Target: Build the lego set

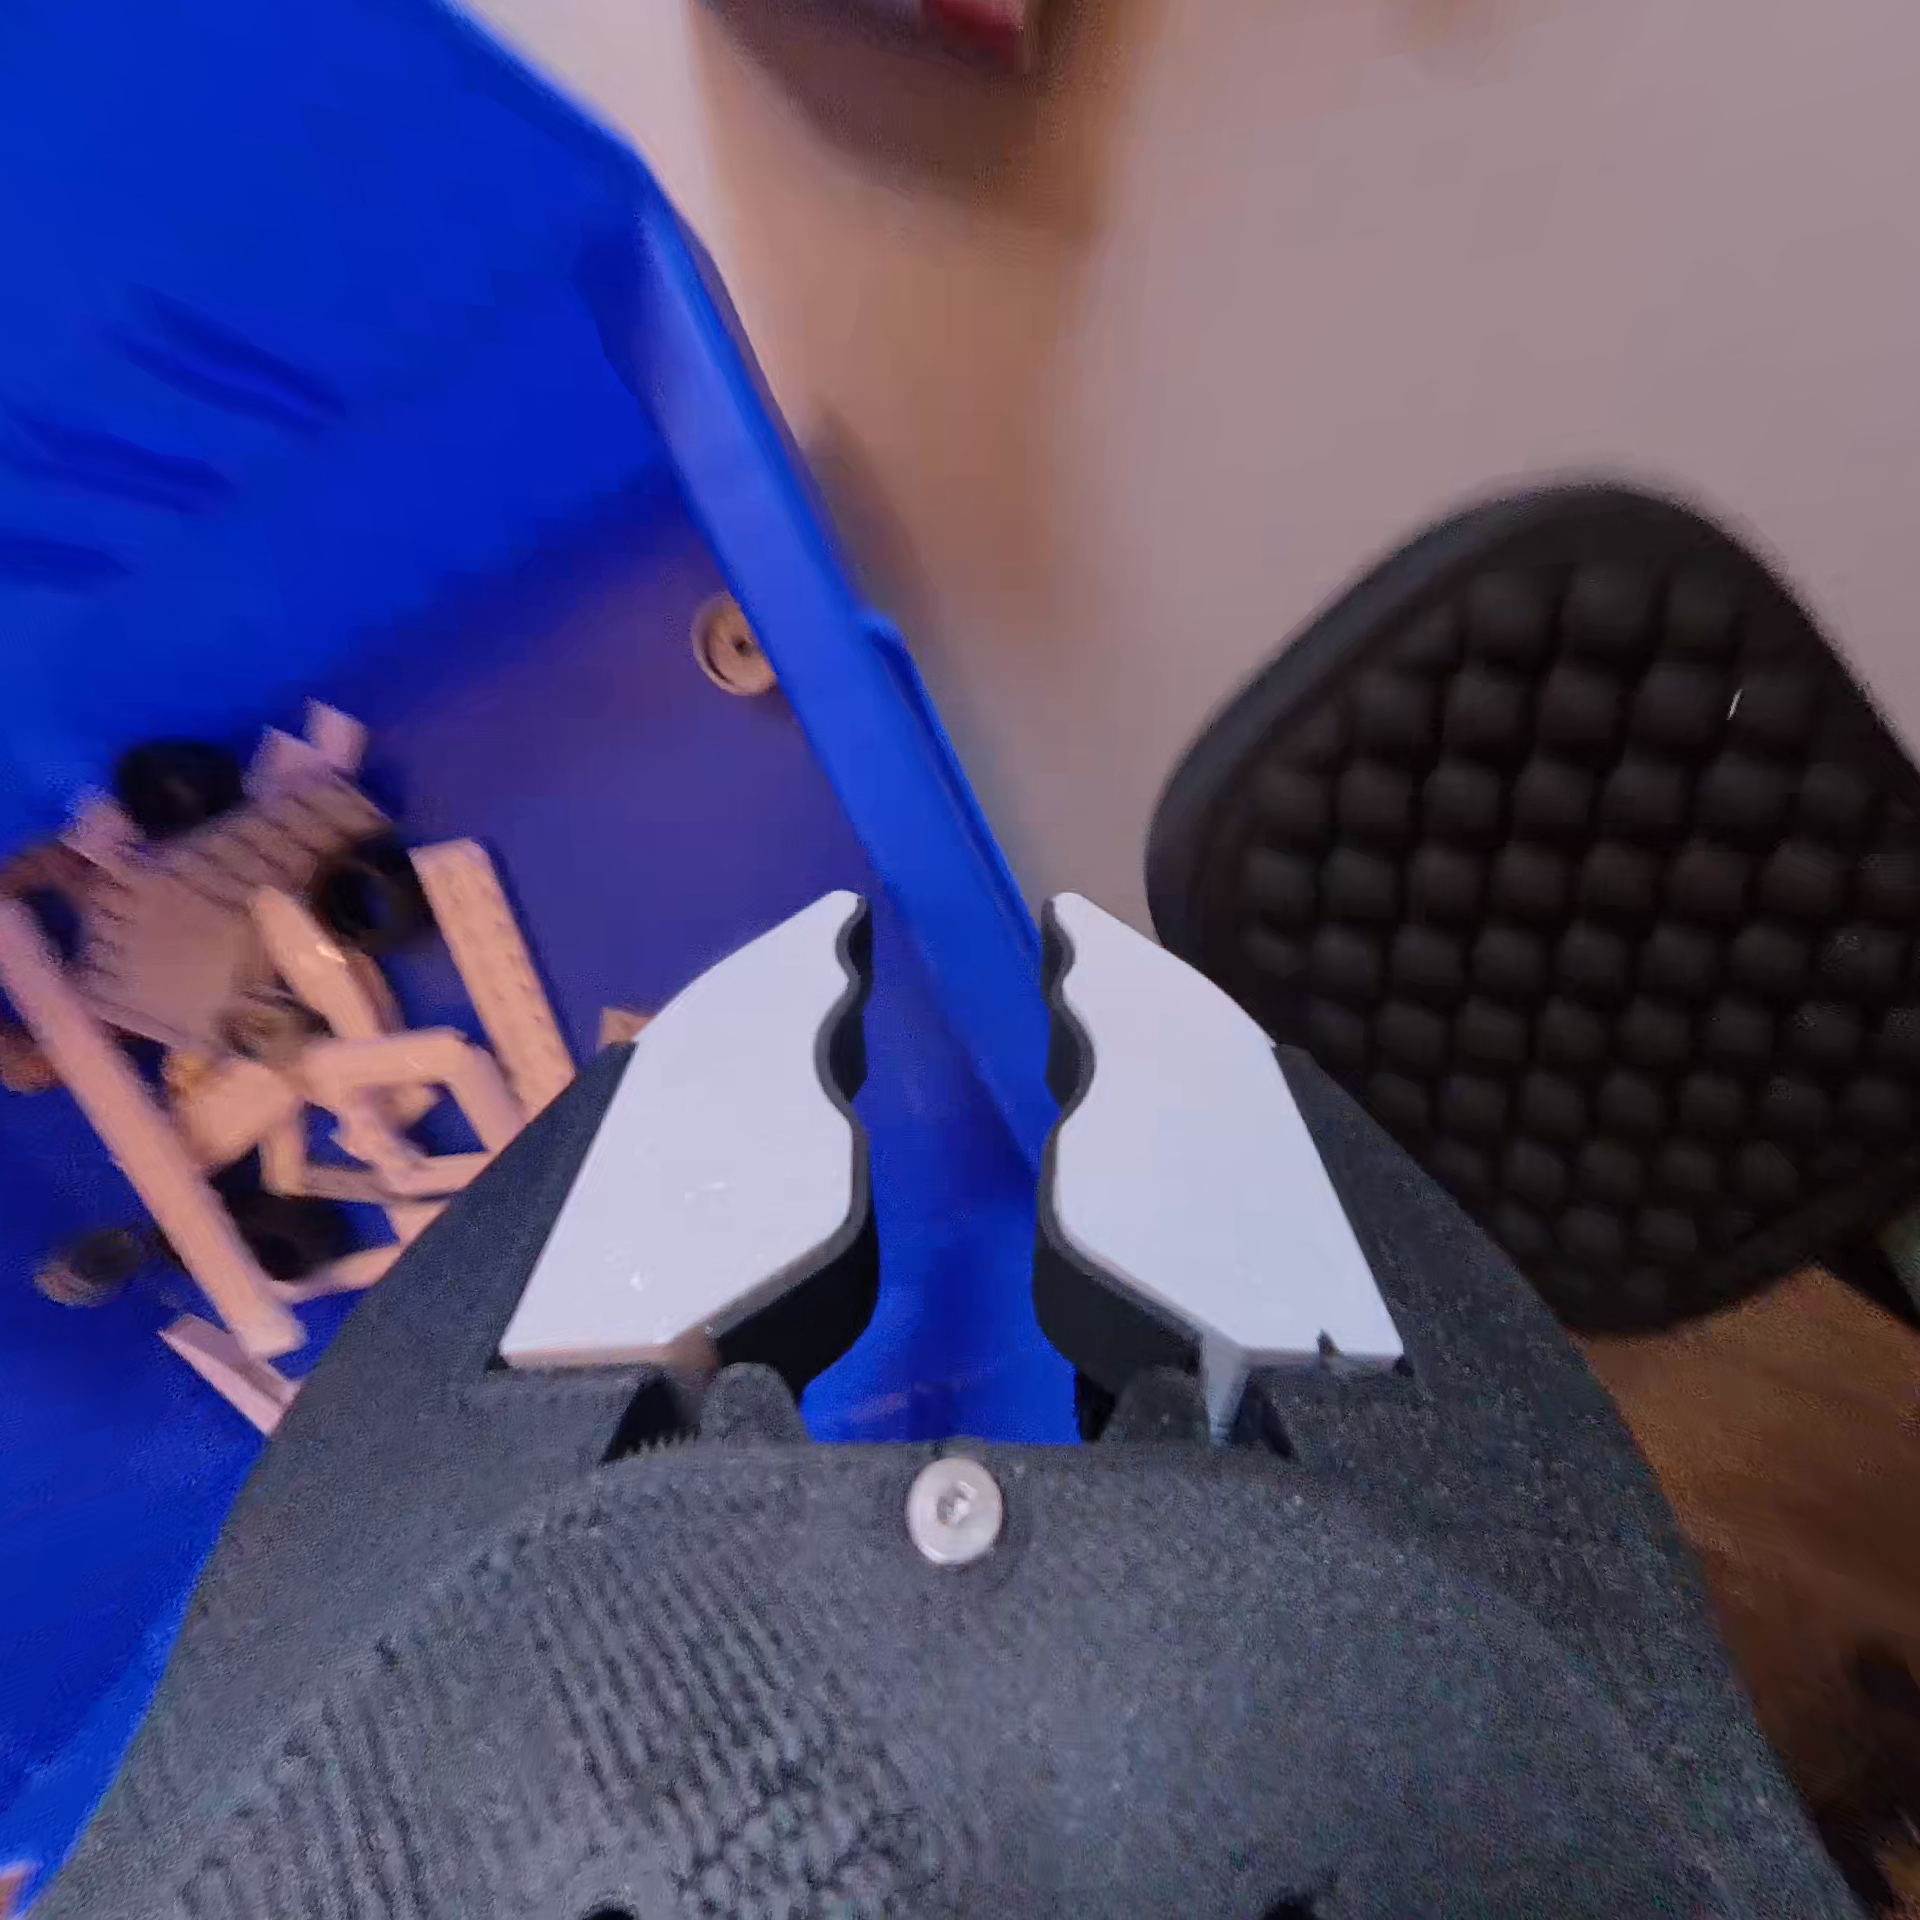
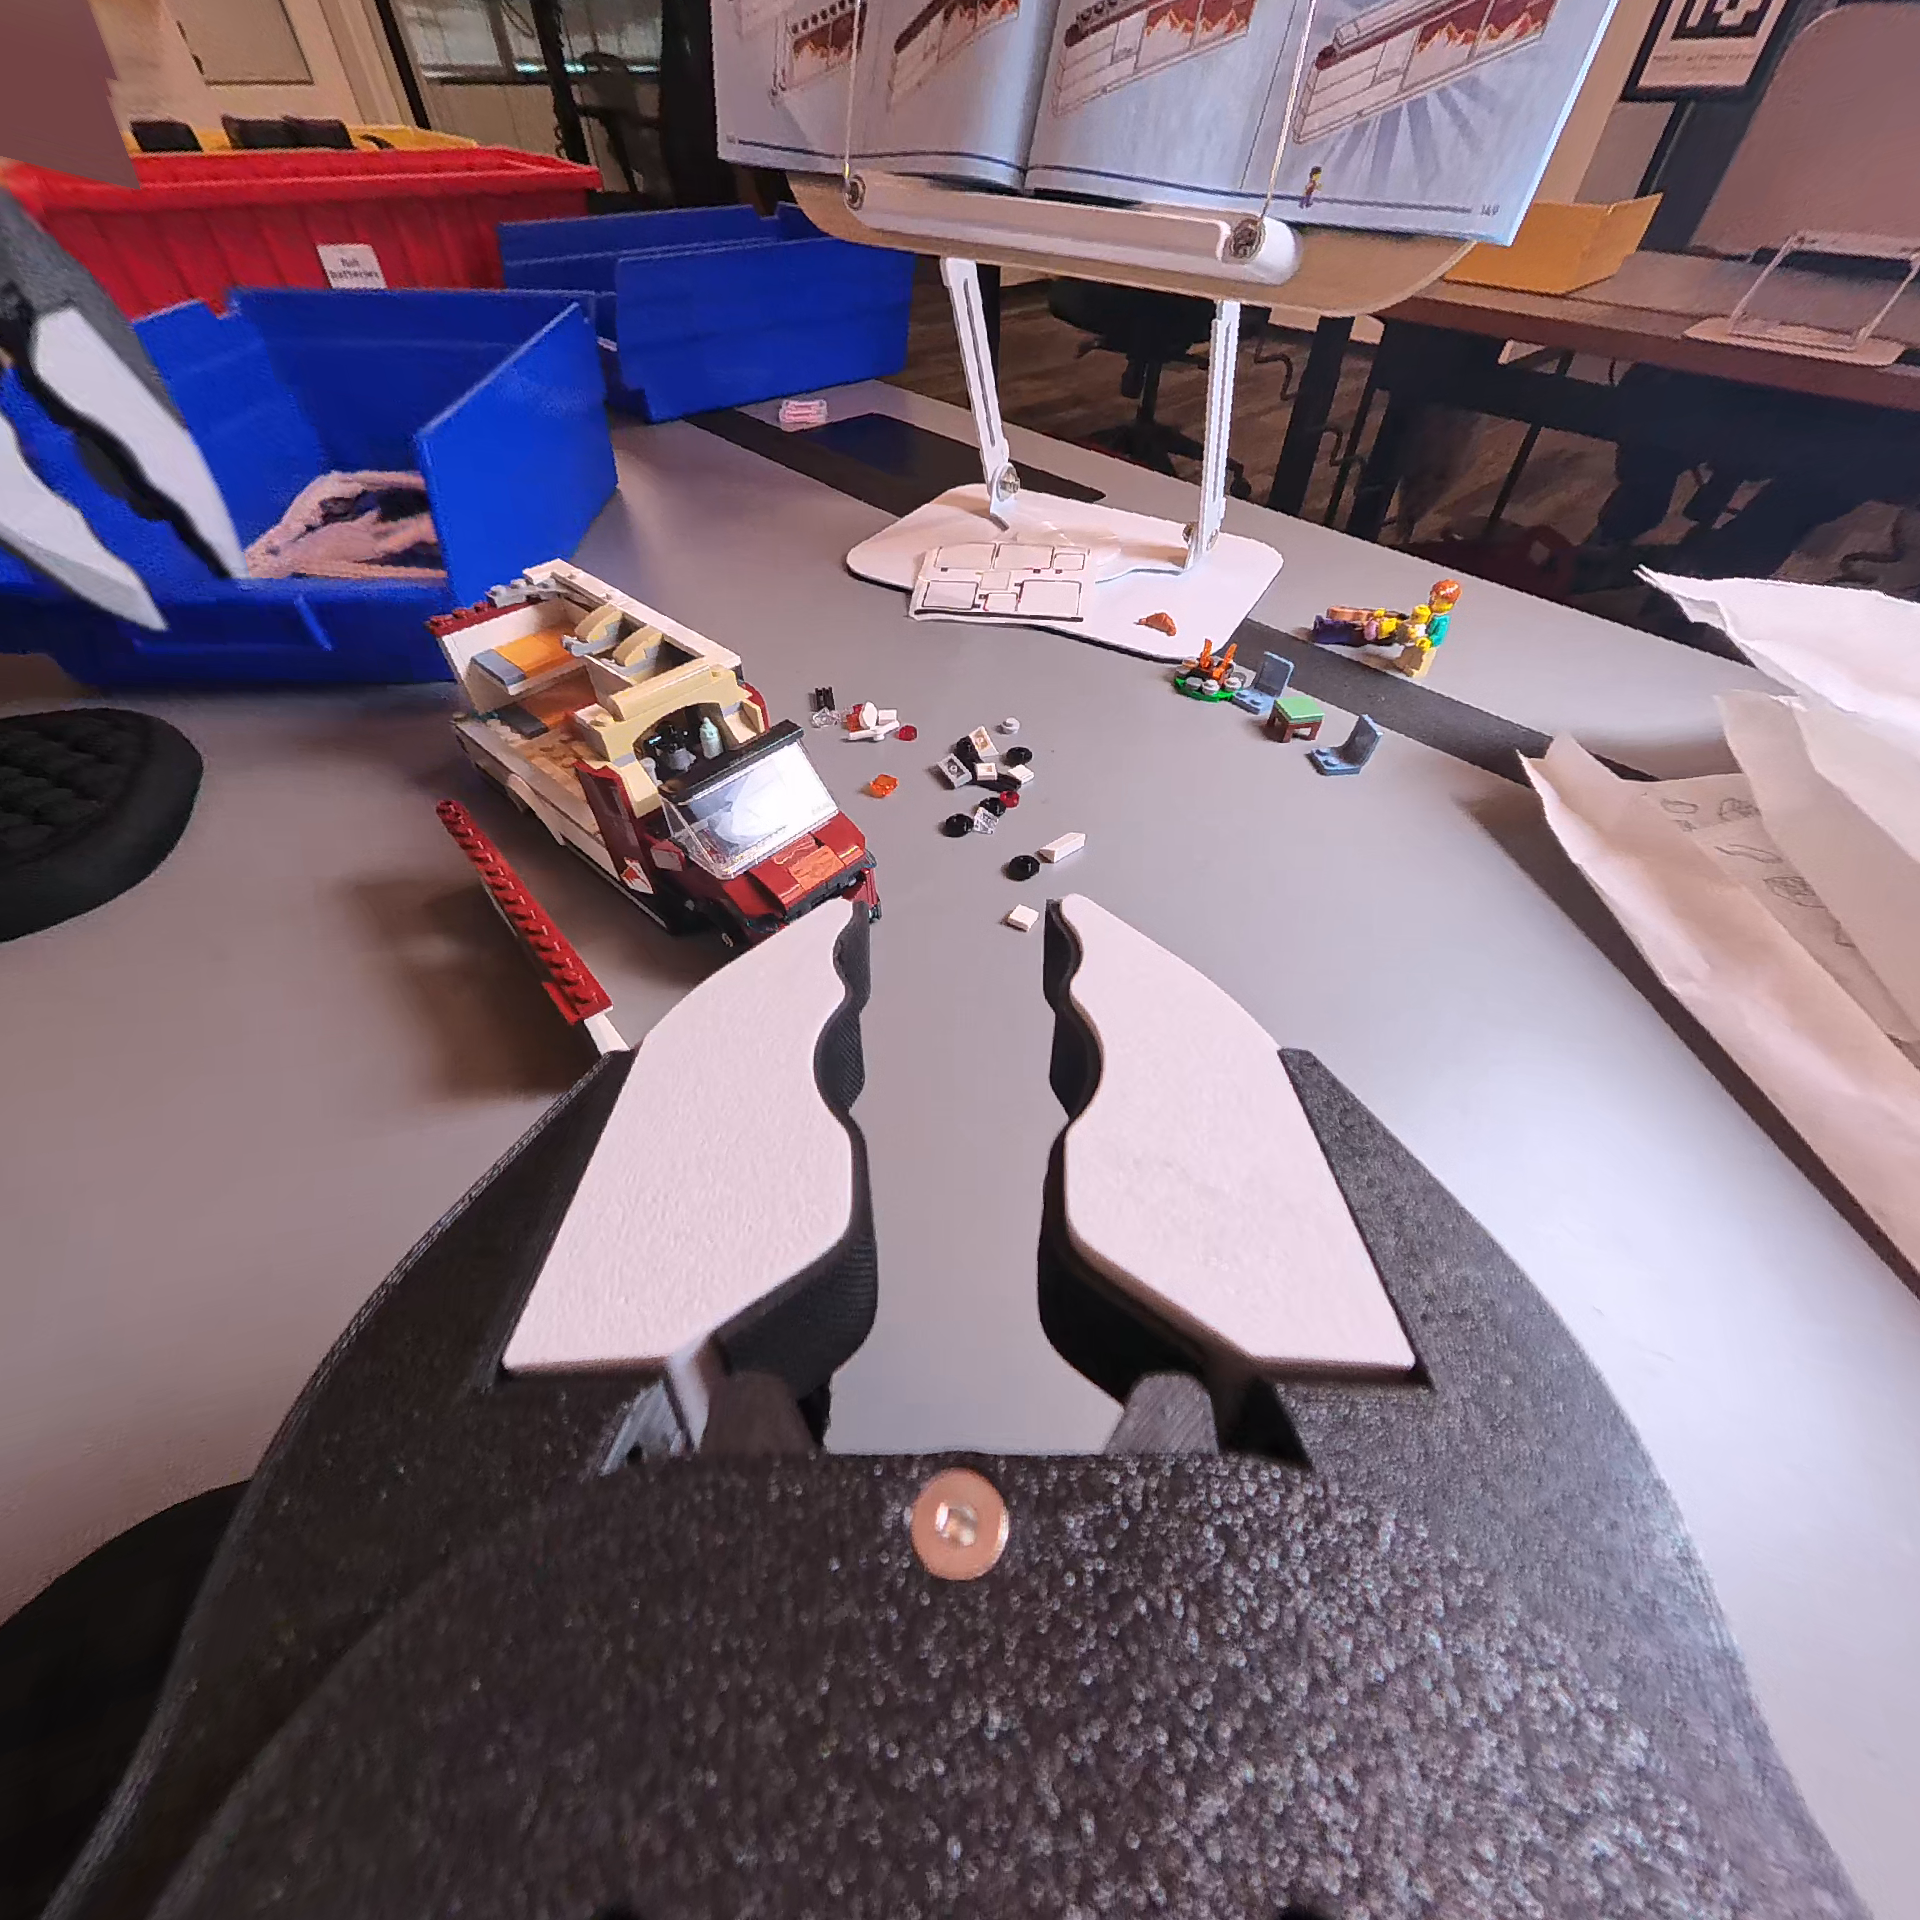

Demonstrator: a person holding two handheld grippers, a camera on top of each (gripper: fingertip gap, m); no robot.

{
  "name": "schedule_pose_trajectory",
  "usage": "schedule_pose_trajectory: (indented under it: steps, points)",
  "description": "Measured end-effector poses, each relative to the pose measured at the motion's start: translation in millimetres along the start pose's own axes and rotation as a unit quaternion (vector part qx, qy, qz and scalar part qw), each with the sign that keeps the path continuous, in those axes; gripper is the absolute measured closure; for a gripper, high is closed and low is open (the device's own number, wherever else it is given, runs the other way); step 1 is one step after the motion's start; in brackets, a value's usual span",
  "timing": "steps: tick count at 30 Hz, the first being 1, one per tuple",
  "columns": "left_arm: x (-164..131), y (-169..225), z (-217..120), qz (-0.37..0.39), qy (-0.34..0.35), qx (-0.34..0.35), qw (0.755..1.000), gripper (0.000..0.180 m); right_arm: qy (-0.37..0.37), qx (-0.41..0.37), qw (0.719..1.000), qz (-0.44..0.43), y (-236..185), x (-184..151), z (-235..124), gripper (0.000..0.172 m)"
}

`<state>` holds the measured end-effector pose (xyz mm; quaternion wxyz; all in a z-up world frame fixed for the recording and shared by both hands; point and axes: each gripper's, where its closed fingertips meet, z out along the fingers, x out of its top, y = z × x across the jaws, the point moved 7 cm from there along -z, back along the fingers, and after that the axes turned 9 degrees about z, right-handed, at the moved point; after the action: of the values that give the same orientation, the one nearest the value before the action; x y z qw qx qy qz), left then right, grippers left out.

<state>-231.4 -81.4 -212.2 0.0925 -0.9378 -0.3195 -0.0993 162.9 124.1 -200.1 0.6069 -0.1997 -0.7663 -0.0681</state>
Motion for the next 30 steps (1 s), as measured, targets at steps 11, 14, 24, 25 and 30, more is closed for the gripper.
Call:
schedule_pose_trajectory:
  steps: [11,14,24,25,30]
  points:
    - [-105,-32,-71,0.105,-0.081,-0.04,0.99,0.125,0.008,-0.015,1.0,0.012,7,-1,-5,0.14]
    - [-114,-37,-51,0.164,-0.147,0.052,0.974,0.159,-0.002,-0.013,1.0,0.006,5,-1,0,0.14]
    - [-71,22,-48,0.114,-0.191,0.059,0.973,0.169,-0.018,-0.025,0.999,0.014,9,-3,6,0.14]
    - [-69,27,-49,0.109,-0.183,0.043,0.976,0.17,-0.022,-0.027,0.999,0.015,10,-4,7,0.14]
    - [-82,20,-53,0.166,-0.125,0.044,0.977,0.144,-0.034,-0.045,0.998,0.024,15,-9,5,0.14]
